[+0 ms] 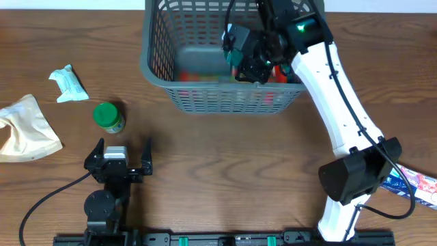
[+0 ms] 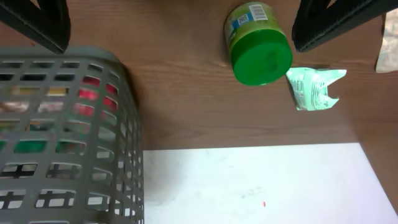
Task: Pack container
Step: 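Lower the pasta packet into the basket and release it, then retract the right gripper back toward the right side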
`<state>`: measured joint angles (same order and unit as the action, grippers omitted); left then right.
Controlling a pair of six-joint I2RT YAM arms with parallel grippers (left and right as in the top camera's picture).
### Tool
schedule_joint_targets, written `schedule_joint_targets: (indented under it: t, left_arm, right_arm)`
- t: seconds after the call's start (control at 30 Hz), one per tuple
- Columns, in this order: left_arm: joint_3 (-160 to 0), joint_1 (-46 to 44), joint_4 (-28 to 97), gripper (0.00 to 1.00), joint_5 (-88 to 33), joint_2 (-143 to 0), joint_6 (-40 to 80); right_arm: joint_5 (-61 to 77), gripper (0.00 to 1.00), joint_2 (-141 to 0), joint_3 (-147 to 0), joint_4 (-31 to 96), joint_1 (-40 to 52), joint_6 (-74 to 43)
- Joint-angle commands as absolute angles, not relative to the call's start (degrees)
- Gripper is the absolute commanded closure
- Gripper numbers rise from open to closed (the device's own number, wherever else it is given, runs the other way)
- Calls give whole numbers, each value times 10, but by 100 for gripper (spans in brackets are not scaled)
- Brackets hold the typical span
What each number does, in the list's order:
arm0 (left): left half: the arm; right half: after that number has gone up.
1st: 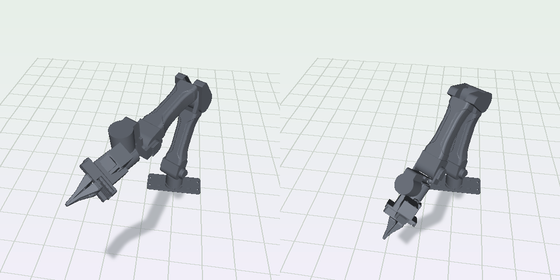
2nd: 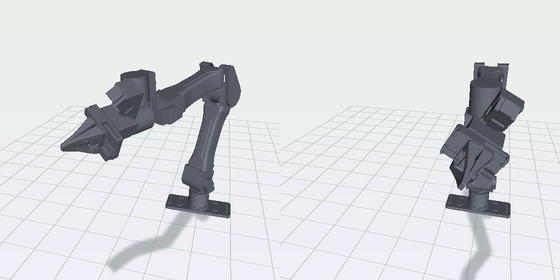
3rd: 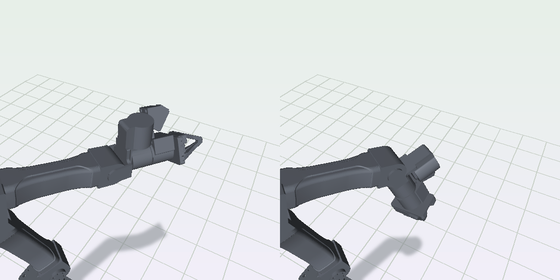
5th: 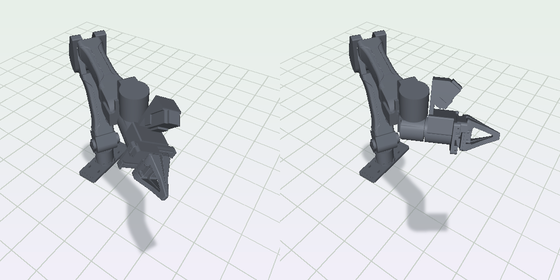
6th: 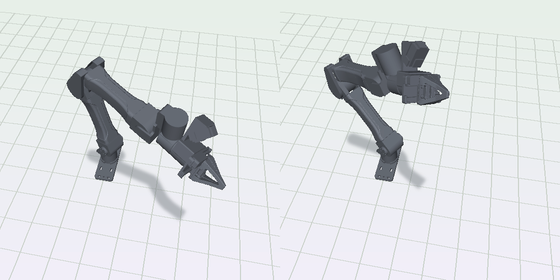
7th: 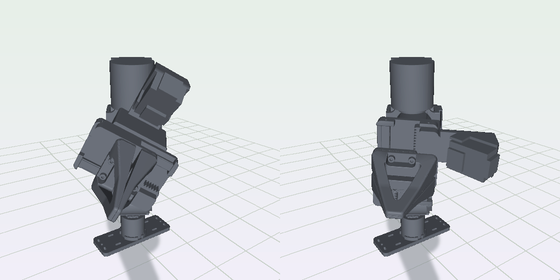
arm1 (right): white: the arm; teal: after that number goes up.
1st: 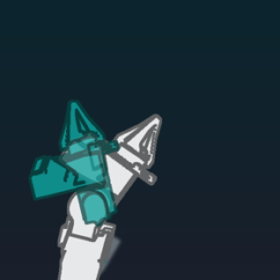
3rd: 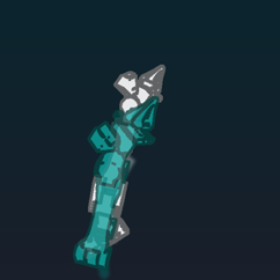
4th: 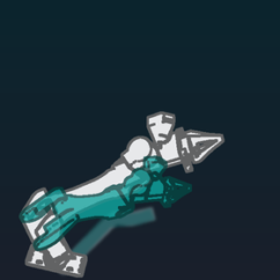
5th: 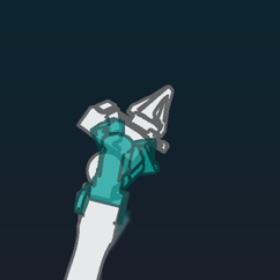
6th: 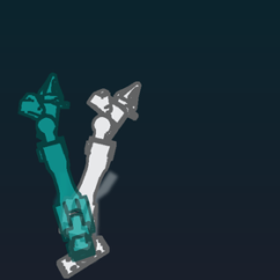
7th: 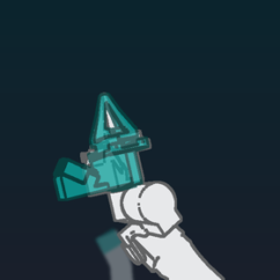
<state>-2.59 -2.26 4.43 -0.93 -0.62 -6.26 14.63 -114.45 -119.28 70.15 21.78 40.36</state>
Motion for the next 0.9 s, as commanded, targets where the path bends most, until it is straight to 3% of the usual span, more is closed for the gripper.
schedule_joint_targets:
  t: [0.0,0.23,0.33,0.37,0.43,0.7,0.87]
  left_arm:
    - [-8,-21,53,1,-5,-2,-69]
    - [-8,-21,53,1,-5,-2,-69]
    - [-8,-21,53,1,-5,-2,-69]
    - [-8,-21,53,1,-5,-2,-69]
    - [-8,-21,53,2,-5,-2,-69]
    - [-8,-21,53,1,-5,-2,-69]
    - [-8,-21,53,1,-5,-2,-69]
  right_arm:
    - [155,46,-1170,-1190,707,223,404]
    - [114,45,-1166,-1201,672,217,329]
    - [23,28,-1161,-1229,662,209,250]
    - [-18,13,-1159,-1243,662,206,216]
    - [-87,1,-1154,-1278,667,200,162]
    - [-162,3,-1107,-1374,662,170,49]
    - [-225,1,-1075,-1396,705,105,-159]
